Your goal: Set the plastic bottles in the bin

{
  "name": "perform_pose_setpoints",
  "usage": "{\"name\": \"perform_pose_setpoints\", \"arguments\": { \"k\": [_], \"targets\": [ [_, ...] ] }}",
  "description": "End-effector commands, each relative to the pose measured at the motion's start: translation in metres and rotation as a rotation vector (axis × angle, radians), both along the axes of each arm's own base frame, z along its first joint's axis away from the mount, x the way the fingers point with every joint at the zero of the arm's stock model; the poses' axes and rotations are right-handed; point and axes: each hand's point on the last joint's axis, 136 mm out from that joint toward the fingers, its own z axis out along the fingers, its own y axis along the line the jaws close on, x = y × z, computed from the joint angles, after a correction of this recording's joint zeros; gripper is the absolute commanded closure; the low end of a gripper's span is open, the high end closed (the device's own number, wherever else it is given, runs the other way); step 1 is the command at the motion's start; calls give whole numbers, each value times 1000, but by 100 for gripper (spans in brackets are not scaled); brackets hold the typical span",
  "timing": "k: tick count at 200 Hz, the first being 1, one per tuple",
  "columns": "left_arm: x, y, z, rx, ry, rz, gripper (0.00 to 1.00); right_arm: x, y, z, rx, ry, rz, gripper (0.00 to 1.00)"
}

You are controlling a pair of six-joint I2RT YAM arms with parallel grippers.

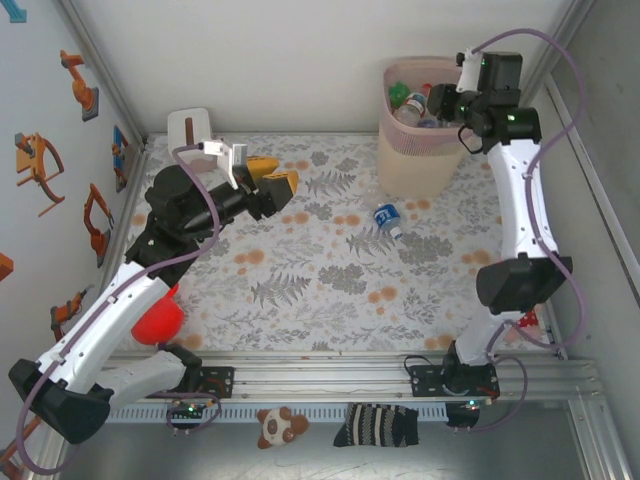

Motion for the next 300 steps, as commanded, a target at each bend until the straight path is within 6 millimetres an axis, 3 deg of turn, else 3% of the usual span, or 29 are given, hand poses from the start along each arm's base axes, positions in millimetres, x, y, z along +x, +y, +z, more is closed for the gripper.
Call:
{"name": "perform_pose_setpoints", "arguments": {
  "k": [1,56,107,179,212,262,300],
  "targets": [
    [4,6,-8,16,23,38,26,-18,10,-7,15,25,13,68],
    [17,15,-25,13,101,109,24,-68,31,-48,-77,101,25,67],
    [24,21,-41,14,185,149,23,-94,46,-129,-229,220,68,65],
    [23,29,-49,21,206,181,23,-96,52,-248,-351,304,195,52],
    [24,31,-51,20,209,191,23,-94,55,-292,-368,362,219,46],
    [26,32,-54,25,211,196,22,-94,50,-334,-415,461,218,44],
    [28,28,-54,18,214,180,22,-94,46,-345,-443,525,213,43]
  ]
}}
